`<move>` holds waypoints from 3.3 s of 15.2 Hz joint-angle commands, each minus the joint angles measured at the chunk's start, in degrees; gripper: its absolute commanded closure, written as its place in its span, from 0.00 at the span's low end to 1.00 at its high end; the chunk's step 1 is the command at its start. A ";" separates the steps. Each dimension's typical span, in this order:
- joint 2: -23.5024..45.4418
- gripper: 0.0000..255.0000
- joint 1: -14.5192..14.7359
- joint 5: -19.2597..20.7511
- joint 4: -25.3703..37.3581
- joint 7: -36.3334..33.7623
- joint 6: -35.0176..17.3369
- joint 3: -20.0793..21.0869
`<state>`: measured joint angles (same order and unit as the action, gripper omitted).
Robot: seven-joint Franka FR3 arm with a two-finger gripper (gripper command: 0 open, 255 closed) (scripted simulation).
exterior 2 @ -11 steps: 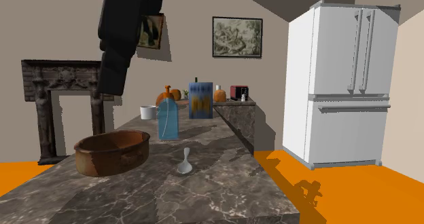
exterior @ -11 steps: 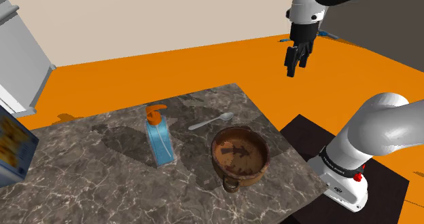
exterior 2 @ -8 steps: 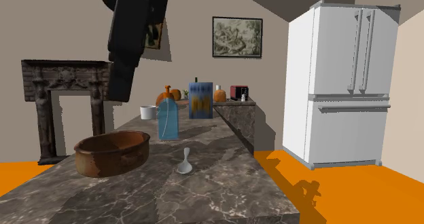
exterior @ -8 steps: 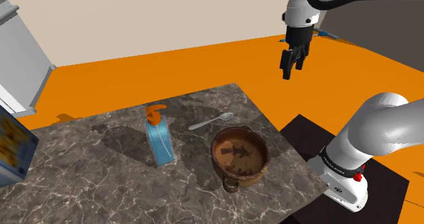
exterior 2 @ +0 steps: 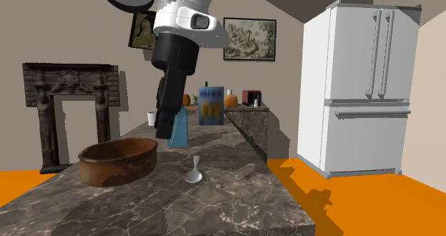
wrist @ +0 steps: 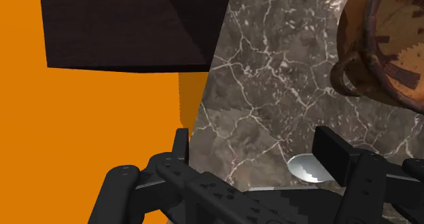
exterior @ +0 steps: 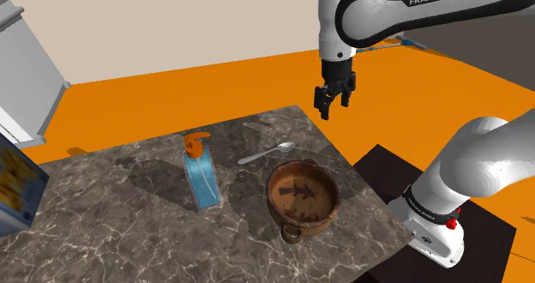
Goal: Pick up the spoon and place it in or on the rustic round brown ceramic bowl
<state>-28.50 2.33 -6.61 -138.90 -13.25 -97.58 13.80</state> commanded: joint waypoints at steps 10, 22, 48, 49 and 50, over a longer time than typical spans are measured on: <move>23.41 0.00 0.65 2.53 9.08 -18.76 -12.53 9.55; 30.38 0.00 1.37 4.97 7.61 -23.14 -20.12 10.54; 25.64 1.00 1.20 3.19 10.97 -21.84 -12.38 10.34; 25.24 1.00 1.19 3.05 11.38 -21.75 -11.60 10.30; 24.86 1.00 1.17 2.93 11.79 -21.65 -10.83 10.26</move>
<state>-3.22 3.54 -3.56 -127.40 -35.06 -109.13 24.13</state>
